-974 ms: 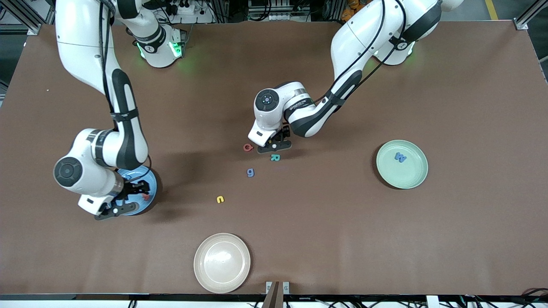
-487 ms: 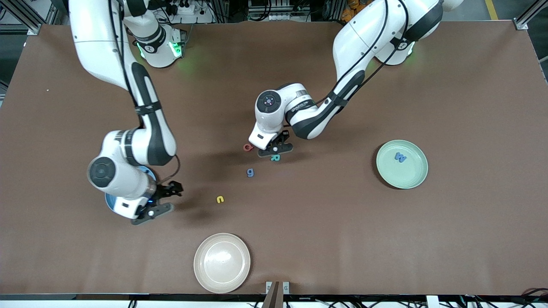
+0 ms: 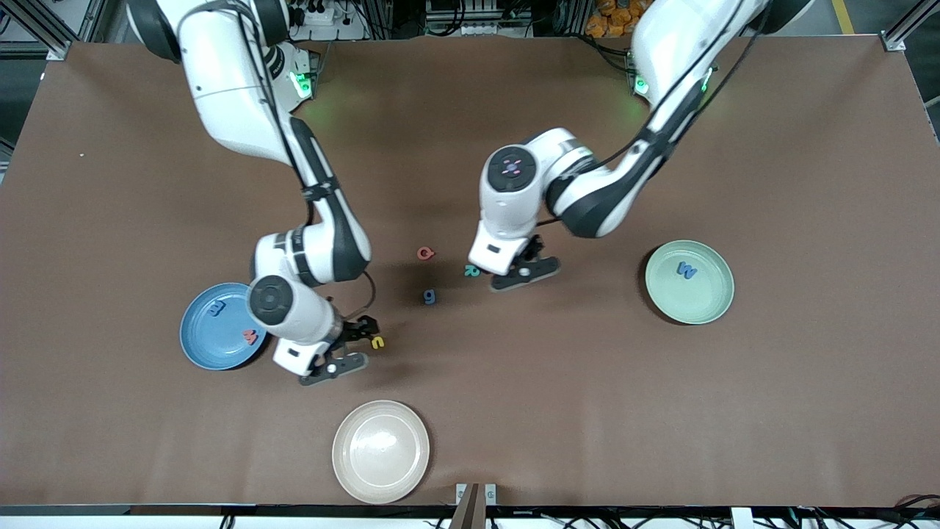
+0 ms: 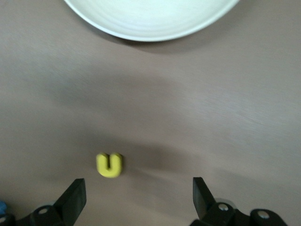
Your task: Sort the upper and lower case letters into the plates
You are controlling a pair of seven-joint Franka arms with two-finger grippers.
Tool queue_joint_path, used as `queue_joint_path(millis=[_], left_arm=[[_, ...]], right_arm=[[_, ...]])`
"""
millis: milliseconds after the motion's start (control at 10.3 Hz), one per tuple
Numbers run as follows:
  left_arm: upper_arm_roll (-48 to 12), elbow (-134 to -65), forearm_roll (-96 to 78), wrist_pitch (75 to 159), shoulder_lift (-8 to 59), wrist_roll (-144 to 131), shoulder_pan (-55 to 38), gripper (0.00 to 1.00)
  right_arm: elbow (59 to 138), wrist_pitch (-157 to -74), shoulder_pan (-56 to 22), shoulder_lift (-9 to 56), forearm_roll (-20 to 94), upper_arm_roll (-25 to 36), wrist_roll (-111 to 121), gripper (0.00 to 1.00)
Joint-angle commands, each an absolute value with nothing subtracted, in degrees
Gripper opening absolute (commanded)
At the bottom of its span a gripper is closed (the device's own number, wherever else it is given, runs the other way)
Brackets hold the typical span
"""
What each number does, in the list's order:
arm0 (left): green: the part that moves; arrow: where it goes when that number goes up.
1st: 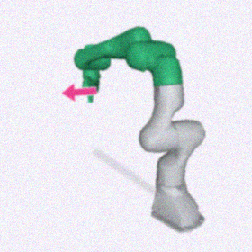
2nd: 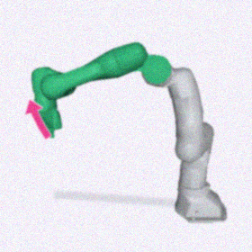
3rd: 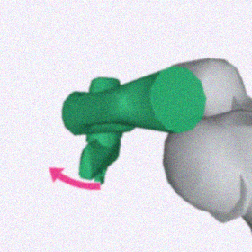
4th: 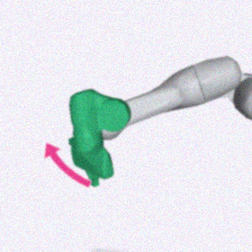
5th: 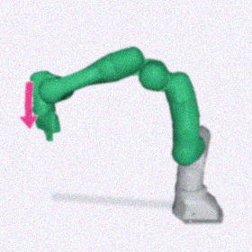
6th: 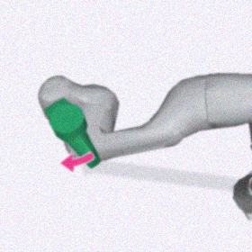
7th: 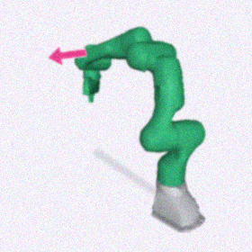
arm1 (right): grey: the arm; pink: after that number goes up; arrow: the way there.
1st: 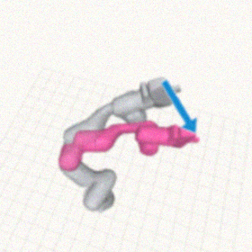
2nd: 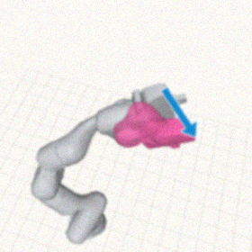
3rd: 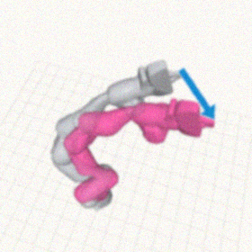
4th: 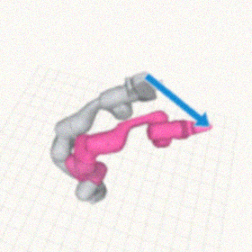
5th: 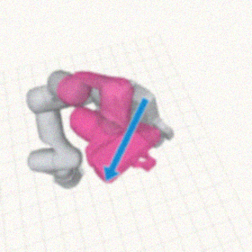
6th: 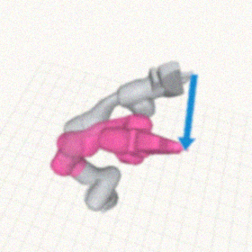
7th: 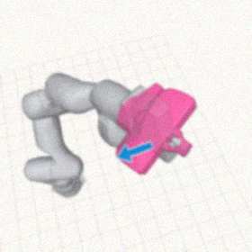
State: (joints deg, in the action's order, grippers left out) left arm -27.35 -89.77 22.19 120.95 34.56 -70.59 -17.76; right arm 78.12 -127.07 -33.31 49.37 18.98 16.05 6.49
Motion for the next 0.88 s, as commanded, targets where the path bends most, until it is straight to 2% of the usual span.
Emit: queue_joint_path(millis=[0, 292, 779], left_arm=[[-31.3, -96.8, 22.1, 117.6, 28.6, -64.8, -9.6, 0.0], [-36.0, -97.6, 22.1, 109.8, 27.6, -58.6, -0.2, 0.0], [-43.6, -99.3, 22.1, 106.5, 27.6, -47.7, 16.1, 0.0]], right_arm=[[72.0, -125.4, -33.3, 54.1, 19.0, 16.2, 4.0, 1.0], [71.5, -125.6, -34.9, 55.7, 19.1, 16.2, -0.9, 1.0], [72.1, -125.9, -35.4, 56.1, 17.1, 16.1, -0.1, 1.0]])
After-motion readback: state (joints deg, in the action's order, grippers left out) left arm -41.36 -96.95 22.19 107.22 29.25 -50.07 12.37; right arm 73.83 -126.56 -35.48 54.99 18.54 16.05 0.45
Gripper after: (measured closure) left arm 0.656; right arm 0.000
